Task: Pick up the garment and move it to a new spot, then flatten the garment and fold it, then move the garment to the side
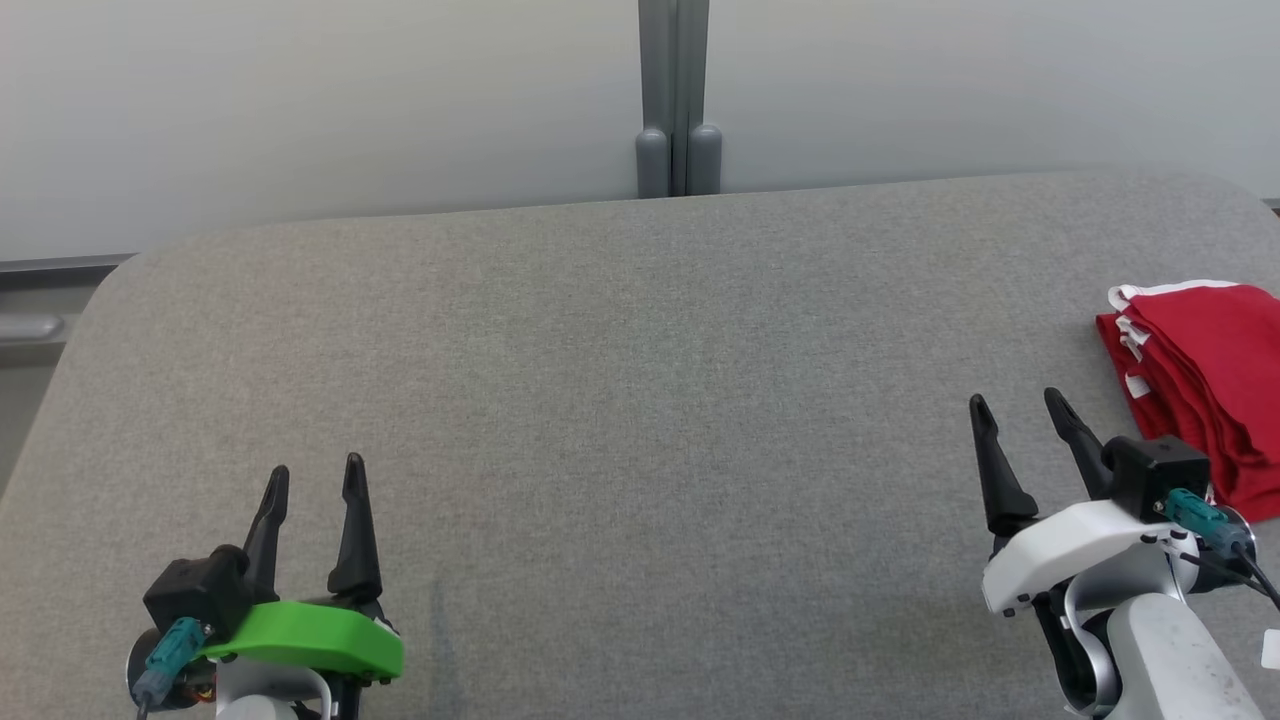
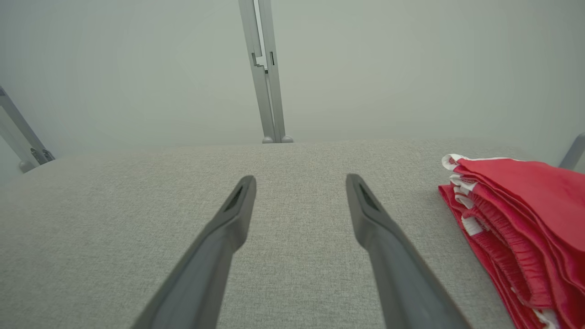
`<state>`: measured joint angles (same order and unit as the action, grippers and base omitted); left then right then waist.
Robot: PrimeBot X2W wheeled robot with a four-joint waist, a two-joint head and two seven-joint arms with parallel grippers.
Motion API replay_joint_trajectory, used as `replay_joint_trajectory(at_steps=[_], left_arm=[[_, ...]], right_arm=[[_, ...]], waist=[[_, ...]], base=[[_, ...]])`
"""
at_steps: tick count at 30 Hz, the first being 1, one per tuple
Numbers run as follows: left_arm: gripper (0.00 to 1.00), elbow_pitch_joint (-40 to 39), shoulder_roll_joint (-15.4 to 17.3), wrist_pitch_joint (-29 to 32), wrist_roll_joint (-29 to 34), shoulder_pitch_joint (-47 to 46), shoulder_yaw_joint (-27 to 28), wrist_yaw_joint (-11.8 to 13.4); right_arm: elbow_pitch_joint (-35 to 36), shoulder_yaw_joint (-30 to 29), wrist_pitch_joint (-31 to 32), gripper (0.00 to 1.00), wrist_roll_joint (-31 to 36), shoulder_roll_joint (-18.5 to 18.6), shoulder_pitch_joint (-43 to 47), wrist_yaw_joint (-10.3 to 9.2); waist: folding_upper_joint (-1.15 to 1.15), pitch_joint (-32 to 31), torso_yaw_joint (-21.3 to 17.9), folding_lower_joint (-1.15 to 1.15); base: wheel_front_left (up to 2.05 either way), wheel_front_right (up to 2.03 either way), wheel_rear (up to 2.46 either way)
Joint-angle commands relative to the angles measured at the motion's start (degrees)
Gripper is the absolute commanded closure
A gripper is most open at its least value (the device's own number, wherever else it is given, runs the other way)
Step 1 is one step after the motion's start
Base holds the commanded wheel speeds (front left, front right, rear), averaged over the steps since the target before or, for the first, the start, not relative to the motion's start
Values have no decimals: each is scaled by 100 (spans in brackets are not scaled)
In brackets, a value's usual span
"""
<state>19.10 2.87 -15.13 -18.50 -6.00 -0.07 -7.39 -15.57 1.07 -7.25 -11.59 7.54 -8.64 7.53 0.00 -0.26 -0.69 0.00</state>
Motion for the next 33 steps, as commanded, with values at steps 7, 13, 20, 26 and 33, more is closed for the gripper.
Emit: replay_joint_trajectory(at_steps=[7,13,20,26,33], left_arm=[[100,226,-33,11,-24,101,-8,0],[100,192,-30,190,-600,85,53,-1],[100,111,-26,379,-1271,78,110,-2],[100,52,-23,530,-1793,68,155,-3],[100,-10,-19,693,-2353,54,205,-4]], right_arm=[[-236,7,20,100,-64,-69,174,1],[-241,-81,152,100,-685,-104,169,1],[-182,-137,261,100,-1417,-139,186,0],[-142,-185,352,100,-1989,-167,193,0],[-106,-241,451,100,-2596,-196,197,-1]], waist=[[0,3,2,0],[0,5,5,0],[0,7,9,0],[0,9,12,0],[0,11,16,0]], base=[[0,0,0],[0,0,0],[0,0,0],[0,0,0],[0,0,0]])
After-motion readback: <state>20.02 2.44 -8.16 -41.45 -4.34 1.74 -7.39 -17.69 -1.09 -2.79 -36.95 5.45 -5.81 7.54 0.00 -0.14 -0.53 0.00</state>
